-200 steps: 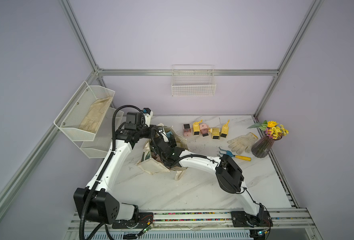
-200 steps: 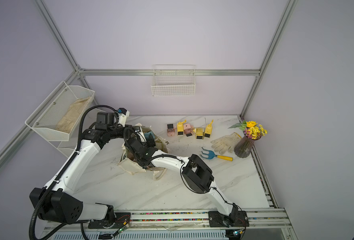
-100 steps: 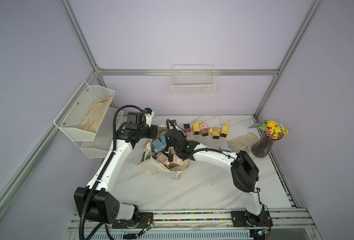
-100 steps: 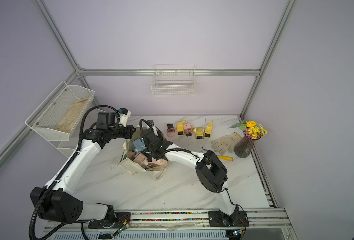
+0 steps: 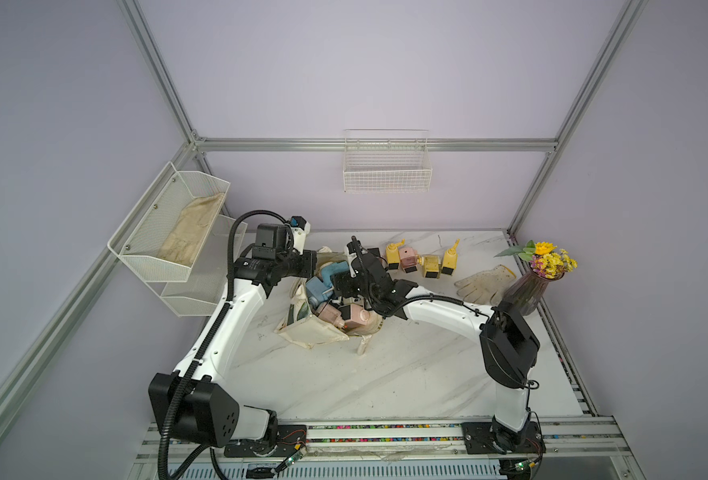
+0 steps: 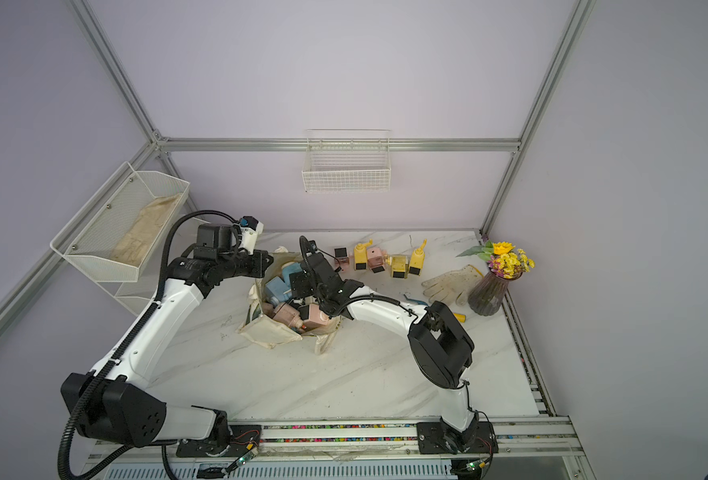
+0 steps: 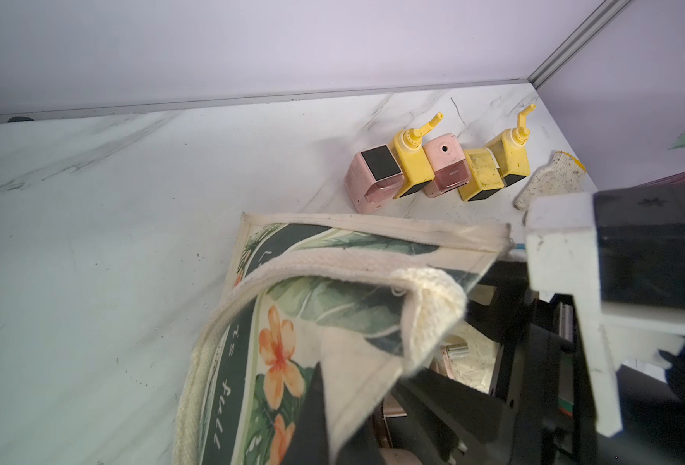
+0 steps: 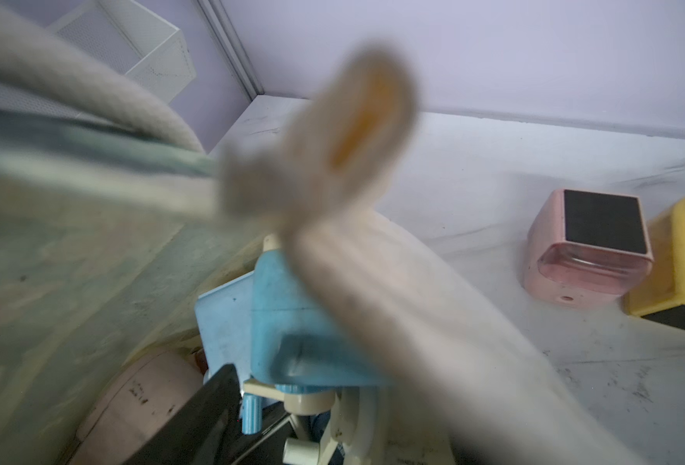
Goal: Take out the pencil sharpeners from the tote bags
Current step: Adjust the canvas bag at the center of the board.
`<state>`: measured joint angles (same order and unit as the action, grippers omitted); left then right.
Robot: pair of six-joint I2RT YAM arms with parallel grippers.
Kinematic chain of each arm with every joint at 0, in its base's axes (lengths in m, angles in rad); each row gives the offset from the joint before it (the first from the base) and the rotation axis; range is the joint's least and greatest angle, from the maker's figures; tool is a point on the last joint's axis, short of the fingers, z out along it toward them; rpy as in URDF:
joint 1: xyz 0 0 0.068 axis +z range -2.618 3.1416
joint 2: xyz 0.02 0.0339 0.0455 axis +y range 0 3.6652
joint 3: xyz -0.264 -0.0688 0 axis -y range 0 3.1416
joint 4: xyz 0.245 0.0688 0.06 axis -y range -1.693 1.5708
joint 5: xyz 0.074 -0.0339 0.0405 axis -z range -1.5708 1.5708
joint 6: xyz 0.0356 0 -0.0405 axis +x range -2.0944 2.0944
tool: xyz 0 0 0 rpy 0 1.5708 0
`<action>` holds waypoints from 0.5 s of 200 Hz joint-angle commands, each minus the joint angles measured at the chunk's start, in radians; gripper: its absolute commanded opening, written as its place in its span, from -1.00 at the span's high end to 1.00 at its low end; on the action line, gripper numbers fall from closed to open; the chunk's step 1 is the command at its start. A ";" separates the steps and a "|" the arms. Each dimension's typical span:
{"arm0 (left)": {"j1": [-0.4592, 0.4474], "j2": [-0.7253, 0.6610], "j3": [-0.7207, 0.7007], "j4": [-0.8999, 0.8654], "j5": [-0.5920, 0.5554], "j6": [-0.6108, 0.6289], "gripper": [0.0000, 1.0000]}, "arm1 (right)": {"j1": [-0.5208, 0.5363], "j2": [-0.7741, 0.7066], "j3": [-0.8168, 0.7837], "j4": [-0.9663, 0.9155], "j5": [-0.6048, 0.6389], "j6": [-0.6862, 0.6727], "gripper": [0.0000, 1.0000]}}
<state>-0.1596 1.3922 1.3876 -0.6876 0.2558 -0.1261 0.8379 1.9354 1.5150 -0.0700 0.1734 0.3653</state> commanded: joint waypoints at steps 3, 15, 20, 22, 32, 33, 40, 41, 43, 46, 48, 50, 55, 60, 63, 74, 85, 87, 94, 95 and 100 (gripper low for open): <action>0.009 -0.032 0.051 0.088 0.021 0.014 0.99 | -0.010 0.055 0.074 0.003 0.007 0.078 -0.75; 0.010 -0.033 0.050 0.088 0.020 0.014 0.99 | -0.011 0.098 0.110 -0.011 0.035 0.099 -0.94; 0.009 -0.033 0.051 0.088 0.019 0.015 0.99 | -0.013 0.117 0.132 -0.031 0.043 0.108 -0.94; 0.009 -0.033 0.051 0.088 0.020 0.014 0.99 | -0.013 0.124 0.141 -0.037 0.043 0.109 -0.94; 0.007 -0.033 0.050 0.088 0.020 0.014 0.99 | -0.013 0.150 0.168 -0.041 0.034 0.111 -0.94; 0.007 -0.032 0.051 0.088 0.020 0.014 0.99 | -0.013 0.151 0.168 -0.038 0.031 0.110 -0.94; 0.008 -0.035 0.050 0.087 0.019 0.015 0.99 | -0.014 0.162 0.172 -0.029 0.020 0.109 -0.94; 0.008 -0.035 0.050 0.087 0.020 0.014 0.99 | -0.015 0.164 0.173 -0.028 0.017 0.109 -0.94; 0.008 -0.035 0.049 0.088 0.020 0.014 0.99 | -0.015 0.167 0.176 -0.029 0.013 0.110 -0.95; 0.008 -0.034 0.049 0.088 0.020 0.014 0.99 | -0.014 0.172 0.180 -0.031 0.007 0.111 -0.95; 0.008 -0.035 0.050 0.088 0.019 0.015 0.99 | -0.014 0.177 0.184 -0.032 0.002 0.114 -0.95; 0.008 -0.035 0.051 0.087 0.019 0.015 0.99 | -0.014 0.181 0.186 -0.036 -0.002 0.116 -0.95; 0.008 -0.035 0.050 0.088 0.017 0.016 0.99 | -0.014 0.192 0.195 -0.040 -0.010 0.121 -0.94; 0.008 -0.035 0.050 0.087 0.016 0.016 0.99 | -0.014 0.203 0.199 -0.041 -0.020 0.124 -0.94; 0.008 -0.035 0.049 0.088 0.016 0.016 0.99 | -0.016 0.208 0.200 -0.038 -0.030 0.125 -0.94; 0.007 -0.035 0.050 0.088 0.019 0.016 0.99 | -0.018 0.220 0.200 -0.014 -0.097 0.117 -0.95; 0.008 -0.033 0.050 0.088 0.020 0.015 0.99 | -0.020 0.220 0.180 0.048 -0.193 0.089 -0.94; 0.008 -0.033 0.050 0.087 0.021 0.015 0.99 | -0.019 0.220 0.176 0.058 -0.210 0.085 -0.94; 0.008 -0.033 0.051 0.088 0.021 0.015 0.99 | -0.018 0.221 0.168 0.086 -0.283 0.064 -0.94; 0.008 -0.033 0.051 0.088 0.022 0.014 0.99 | -0.019 0.223 0.169 0.088 -0.292 0.061 -0.94; 0.007 -0.035 0.051 0.088 0.021 0.014 0.99 | -0.020 0.226 0.168 0.097 -0.335 0.052 -0.94</action>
<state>-0.1497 1.3930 1.3876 -0.6918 0.2188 -0.1265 0.8253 2.1136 1.7123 -0.0154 0.0750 0.4534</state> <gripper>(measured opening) 0.048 0.972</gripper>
